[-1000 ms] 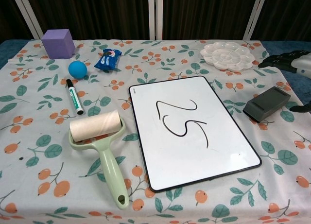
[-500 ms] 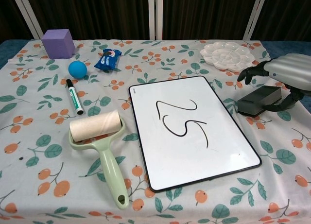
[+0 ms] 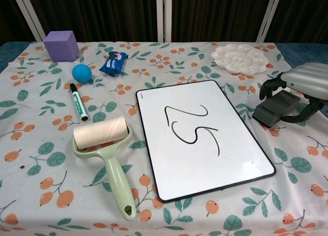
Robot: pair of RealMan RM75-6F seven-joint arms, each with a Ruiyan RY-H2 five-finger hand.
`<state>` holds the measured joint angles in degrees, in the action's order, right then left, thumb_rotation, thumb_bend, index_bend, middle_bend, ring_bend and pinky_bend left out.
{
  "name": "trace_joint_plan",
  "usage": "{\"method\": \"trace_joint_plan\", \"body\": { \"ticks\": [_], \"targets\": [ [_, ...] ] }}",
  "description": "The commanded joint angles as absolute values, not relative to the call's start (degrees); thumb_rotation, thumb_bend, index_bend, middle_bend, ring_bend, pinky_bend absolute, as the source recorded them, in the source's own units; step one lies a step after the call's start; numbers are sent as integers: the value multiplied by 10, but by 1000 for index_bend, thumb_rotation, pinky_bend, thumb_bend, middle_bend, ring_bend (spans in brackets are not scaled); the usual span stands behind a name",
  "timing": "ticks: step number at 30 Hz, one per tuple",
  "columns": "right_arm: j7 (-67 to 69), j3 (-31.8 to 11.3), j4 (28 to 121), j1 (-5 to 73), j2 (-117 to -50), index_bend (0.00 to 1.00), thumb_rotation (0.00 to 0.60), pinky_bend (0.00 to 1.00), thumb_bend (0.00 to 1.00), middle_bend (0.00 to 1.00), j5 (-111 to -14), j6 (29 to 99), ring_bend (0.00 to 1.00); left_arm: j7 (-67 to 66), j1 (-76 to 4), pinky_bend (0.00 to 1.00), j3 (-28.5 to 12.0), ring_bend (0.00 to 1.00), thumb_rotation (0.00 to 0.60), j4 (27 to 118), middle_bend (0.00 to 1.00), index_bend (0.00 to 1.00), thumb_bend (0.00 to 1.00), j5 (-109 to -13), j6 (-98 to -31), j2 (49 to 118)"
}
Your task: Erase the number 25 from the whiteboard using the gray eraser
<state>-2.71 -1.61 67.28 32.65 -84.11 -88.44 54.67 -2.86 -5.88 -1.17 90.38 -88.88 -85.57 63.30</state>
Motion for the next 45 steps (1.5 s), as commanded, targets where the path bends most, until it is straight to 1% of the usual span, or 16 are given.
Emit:
{"method": "trace_joint_plan", "body": {
  "ticks": [1, 6, 12, 17, 22, 26, 29, 32, 38, 41, 45],
  "targets": [
    [-25, -13, 671, 328, -841, 327, 600, 271, 176, 321, -885, 545, 253, -29, -59, 167, -12, 59, 600, 904, 84, 86, 0, -889, -855, 633],
    [-24, -6, 670, 331, -839, 382, 600, 301, 176, 386, -885, 540, 296, -29, -59, 167, -12, 59, 600, 904, 84, 86, 0, -889, -856, 633],
    [-17, -3, 661, 327, -842, 528, 600, 395, 177, 477, -892, 561, 383, -27, -57, 167, -10, 59, 600, 902, 84, 86, 0, -889, -857, 634],
    [-8, 2, 659, 326, -839, 619, 600, 462, 188, 547, -902, 574, 455, -25, -57, 167, -10, 60, 600, 901, 84, 86, 0, -889, -857, 635],
    [15, 1, 665, 324, -832, 699, 600, 530, 194, 606, -924, 616, 516, -24, -57, 167, -9, 59, 600, 901, 84, 86, 0, -890, -857, 635],
    [46, -1, 668, 330, -830, 798, 600, 637, 193, 681, -956, 659, 600, -22, -55, 167, -10, 60, 600, 902, 84, 86, 0, -891, -861, 634],
    [43, -3, 688, 343, -826, 832, 600, 679, 193, 709, -976, 670, 627, -22, -54, 167, -10, 60, 600, 903, 84, 86, 0, -892, -864, 632],
    [19, -5, 738, 362, -818, 846, 600, 691, 194, 718, -986, 651, 637, -21, -52, 167, -9, 60, 600, 903, 84, 86, 0, -892, -865, 632],
    [-61, 10, 846, 389, -803, 880, 600, 714, 192, 746, -982, 577, 663, -14, -47, 168, -5, 59, 600, 899, 84, 86, 0, -891, -867, 633],
    [-95, 19, 872, 390, -801, 900, 600, 733, 191, 766, -975, 556, 681, -11, -45, 168, -5, 59, 600, 896, 84, 86, 0, -890, -869, 632],
    [-131, 31, 881, 385, -808, 912, 600, 742, 192, 774, -968, 541, 689, -5, -43, 167, -5, 59, 600, 891, 84, 86, 0, -889, -870, 632]
  ]
}}
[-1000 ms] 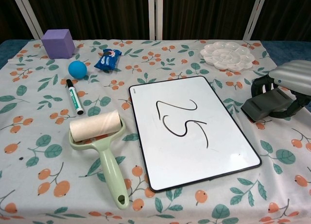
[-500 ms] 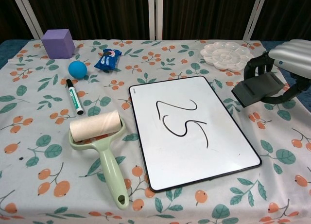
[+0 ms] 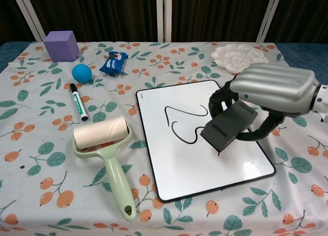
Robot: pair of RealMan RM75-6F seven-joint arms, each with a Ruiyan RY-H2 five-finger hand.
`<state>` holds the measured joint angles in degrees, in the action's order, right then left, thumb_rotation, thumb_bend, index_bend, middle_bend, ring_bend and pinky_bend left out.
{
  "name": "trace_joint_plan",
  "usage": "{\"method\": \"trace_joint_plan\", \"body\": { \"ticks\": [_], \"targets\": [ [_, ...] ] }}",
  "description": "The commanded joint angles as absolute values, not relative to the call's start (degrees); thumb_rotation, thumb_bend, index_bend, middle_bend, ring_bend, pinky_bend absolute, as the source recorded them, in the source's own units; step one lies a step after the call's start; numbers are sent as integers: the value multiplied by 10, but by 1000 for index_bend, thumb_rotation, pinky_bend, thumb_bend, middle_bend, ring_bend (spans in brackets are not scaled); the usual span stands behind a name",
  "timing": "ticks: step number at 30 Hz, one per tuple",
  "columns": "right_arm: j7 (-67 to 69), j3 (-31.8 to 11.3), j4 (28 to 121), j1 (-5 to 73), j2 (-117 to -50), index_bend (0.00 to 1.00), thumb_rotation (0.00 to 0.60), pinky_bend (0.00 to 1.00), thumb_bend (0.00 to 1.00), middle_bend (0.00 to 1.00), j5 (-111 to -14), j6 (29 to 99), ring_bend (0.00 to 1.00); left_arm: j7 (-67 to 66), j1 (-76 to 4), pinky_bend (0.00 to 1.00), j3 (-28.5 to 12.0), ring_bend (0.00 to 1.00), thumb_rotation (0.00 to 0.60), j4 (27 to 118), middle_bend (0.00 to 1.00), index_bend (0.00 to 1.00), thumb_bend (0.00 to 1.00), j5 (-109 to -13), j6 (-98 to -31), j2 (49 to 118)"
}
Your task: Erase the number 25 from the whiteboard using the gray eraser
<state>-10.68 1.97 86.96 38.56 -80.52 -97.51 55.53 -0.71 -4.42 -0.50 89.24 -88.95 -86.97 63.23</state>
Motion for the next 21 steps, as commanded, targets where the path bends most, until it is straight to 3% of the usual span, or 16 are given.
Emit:
{"method": "trace_joint_plan", "body": {
  "ticks": [1, 21],
  "targets": [
    [-136, 32, 882, 382, -810, 909, 600, 743, 192, 774, -963, 540, 689, -5, -43, 167, -5, 59, 600, 890, 84, 86, 0, -889, -870, 633],
    [-192, -4, 828, 378, -889, 895, 600, 757, 211, 773, -881, 518, 697, -1, -38, 167, -5, 60, 600, 887, 84, 86, 0, -893, -878, 634]
  ]
}}
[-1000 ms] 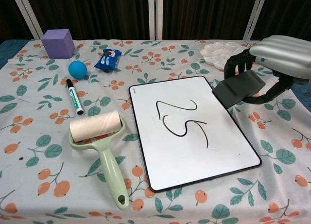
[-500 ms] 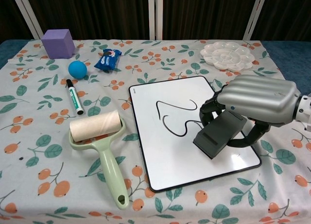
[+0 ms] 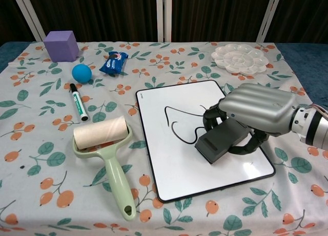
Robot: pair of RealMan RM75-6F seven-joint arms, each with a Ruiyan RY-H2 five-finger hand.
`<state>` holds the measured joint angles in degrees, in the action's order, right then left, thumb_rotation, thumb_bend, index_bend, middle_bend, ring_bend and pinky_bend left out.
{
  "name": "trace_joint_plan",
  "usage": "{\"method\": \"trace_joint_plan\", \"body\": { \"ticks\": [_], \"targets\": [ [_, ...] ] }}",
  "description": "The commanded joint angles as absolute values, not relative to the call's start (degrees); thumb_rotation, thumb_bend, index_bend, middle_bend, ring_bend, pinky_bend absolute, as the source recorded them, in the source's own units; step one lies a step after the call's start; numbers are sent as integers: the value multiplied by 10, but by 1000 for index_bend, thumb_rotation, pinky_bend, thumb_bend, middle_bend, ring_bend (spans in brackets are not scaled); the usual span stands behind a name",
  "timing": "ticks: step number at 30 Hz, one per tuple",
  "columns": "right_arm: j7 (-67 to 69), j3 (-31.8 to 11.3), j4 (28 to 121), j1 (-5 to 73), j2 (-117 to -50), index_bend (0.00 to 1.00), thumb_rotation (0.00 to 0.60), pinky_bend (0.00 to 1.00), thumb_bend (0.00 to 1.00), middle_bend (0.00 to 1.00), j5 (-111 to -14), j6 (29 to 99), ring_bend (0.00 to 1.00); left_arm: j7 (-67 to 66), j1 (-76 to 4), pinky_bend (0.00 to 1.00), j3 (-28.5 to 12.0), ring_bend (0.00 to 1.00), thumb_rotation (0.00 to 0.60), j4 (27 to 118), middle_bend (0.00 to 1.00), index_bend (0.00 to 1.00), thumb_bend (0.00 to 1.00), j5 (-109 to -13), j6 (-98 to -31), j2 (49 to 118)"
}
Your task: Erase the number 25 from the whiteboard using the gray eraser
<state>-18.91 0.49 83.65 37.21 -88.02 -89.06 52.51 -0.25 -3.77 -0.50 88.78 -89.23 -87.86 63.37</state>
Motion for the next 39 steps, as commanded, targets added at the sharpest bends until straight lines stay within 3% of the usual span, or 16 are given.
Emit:
{"method": "trace_joint_plan", "body": {
  "ticks": [1, 23, 32, 39],
  "targets": [
    [-193, -8, 824, 380, -893, 895, 600, 757, 212, 773, -876, 516, 697, -1, -38, 166, -5, 60, 600, 886, 84, 86, 0, -894, -879, 634],
    [-255, -110, 640, 466, -1025, 893, 600, 765, 225, 772, -740, 450, 704, 3, -35, 166, -8, 60, 600, 897, 84, 87, 0, -903, -890, 616],
    [-229, -129, 583, 492, -1060, 888, 600, 766, 229, 758, -726, 454, 701, 1, -35, 166, -6, 59, 600, 901, 84, 87, 0, -902, -885, 615],
    [-208, -120, 593, 502, -1073, 884, 600, 765, 230, 758, -747, 470, 699, 0, -37, 166, -7, 59, 600, 894, 84, 87, 0, -900, -882, 624]
  ]
}}
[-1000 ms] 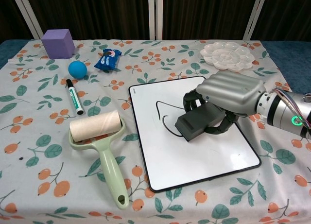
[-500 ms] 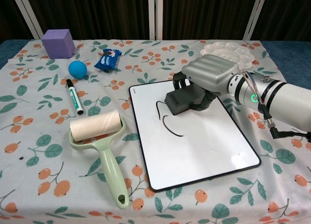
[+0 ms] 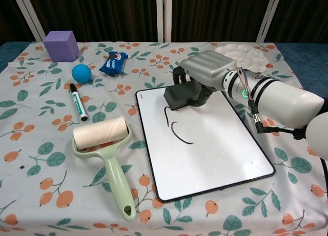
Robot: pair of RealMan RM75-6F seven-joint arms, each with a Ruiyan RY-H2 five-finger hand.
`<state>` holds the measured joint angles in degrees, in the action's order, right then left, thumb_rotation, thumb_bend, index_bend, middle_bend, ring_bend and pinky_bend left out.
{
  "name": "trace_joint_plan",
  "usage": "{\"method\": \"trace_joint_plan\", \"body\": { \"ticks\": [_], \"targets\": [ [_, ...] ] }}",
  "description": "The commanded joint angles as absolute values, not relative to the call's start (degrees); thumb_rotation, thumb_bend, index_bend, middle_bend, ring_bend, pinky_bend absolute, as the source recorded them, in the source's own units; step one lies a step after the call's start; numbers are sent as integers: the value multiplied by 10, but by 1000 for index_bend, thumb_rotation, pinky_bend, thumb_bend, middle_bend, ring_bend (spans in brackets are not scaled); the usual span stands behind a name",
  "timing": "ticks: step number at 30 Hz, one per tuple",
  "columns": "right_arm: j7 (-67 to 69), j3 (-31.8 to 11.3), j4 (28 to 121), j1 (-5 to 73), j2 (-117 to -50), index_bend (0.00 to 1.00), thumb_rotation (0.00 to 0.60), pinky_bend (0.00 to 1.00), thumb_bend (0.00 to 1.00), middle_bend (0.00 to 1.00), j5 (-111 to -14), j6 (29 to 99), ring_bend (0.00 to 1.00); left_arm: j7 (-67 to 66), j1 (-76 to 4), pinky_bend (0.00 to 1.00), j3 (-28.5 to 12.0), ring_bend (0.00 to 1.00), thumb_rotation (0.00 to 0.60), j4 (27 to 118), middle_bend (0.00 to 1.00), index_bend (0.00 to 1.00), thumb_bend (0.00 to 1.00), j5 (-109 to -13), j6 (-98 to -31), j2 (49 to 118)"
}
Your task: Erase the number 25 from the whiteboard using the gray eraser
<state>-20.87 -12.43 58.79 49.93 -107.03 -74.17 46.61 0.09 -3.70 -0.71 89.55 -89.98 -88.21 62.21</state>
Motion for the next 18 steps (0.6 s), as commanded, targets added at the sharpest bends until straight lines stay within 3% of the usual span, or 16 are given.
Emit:
{"method": "trace_joint_plan", "body": {
  "ticks": [1, 9, 18],
  "targets": [
    [-209, -118, 597, 504, -1074, 883, 600, 765, 229, 758, -749, 470, 698, 1, -37, 166, -7, 59, 600, 893, 84, 87, 0, -900, -882, 624],
    [-241, -84, 662, 501, -1055, 887, 600, 765, 230, 758, -749, 451, 699, 10, -35, 166, -6, 59, 600, 886, 84, 88, 0, -898, -882, 628],
    [-262, -28, 779, 462, -973, 903, 600, 765, 231, 758, -778, 484, 699, 14, -32, 166, -4, 60, 600, 882, 84, 88, 0, -900, -886, 628]
  ]
}}
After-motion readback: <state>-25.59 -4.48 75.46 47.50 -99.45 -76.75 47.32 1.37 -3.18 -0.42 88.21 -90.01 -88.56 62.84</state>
